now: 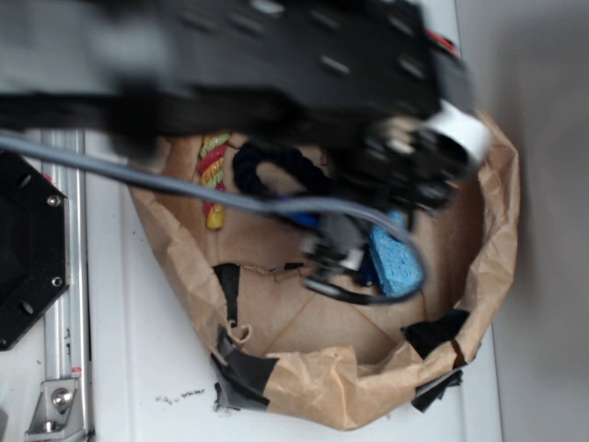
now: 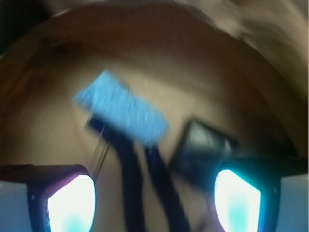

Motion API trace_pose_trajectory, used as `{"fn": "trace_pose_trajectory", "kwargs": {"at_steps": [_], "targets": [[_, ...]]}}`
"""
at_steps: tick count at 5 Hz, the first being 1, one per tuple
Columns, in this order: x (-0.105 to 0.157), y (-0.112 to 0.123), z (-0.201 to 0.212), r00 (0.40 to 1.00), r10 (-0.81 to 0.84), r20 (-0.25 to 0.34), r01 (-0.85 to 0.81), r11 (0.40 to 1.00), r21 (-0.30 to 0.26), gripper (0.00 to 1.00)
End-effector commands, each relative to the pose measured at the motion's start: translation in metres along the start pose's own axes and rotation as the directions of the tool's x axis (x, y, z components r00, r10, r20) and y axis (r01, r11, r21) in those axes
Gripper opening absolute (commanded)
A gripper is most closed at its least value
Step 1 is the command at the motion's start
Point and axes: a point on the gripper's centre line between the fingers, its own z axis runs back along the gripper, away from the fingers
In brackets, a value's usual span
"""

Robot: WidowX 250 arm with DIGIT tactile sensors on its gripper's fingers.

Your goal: Grab the blue sponge.

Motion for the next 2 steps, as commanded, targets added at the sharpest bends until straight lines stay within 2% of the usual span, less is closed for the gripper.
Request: {"fn": "trace_pose_trajectory", "kwargs": {"at_steps": [1,2], "targets": [[0.028,-0.034,-0.036,0.999,-0.037,0.036,0.039,0.997,-0.070,1.00],[0.030,-0.048,-0.035,0.996,-0.056,0.068,0.065,0.990,-0.127,1.00]]}}
